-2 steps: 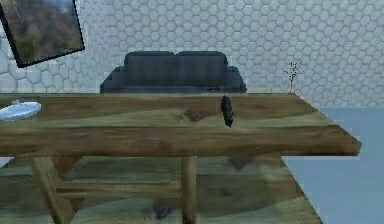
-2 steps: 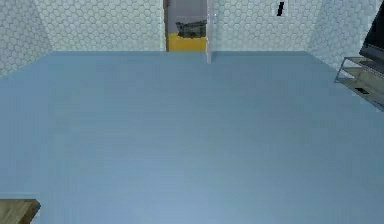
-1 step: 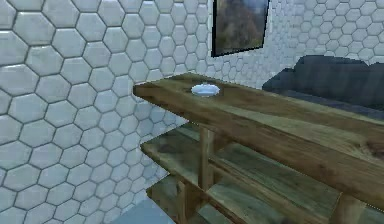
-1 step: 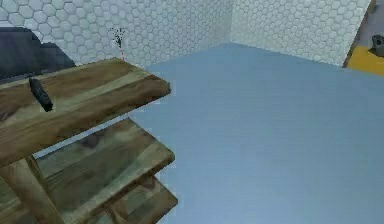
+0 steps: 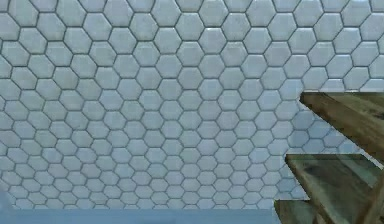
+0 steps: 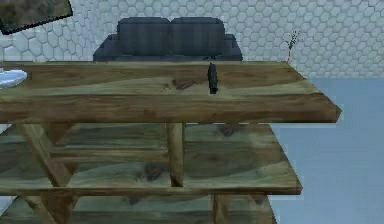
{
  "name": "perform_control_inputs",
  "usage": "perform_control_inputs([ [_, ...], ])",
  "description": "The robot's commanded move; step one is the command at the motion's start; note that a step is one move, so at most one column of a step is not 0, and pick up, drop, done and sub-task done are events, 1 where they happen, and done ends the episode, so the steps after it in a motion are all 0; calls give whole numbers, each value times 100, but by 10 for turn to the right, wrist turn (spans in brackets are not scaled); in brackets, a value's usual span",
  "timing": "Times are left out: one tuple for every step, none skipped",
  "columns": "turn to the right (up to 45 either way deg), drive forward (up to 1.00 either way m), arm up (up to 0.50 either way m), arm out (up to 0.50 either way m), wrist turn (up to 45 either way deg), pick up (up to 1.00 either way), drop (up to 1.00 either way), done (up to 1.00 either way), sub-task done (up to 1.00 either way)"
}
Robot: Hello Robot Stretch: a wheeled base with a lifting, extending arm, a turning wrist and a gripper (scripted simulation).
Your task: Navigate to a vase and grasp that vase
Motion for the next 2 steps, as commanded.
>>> perform_control_inputs([
  [-360, 0, 0, 0, 0, 0, 0, 0, 0],
  [450, 0, 0, 0, 0, 0, 0, 0, 0],
])
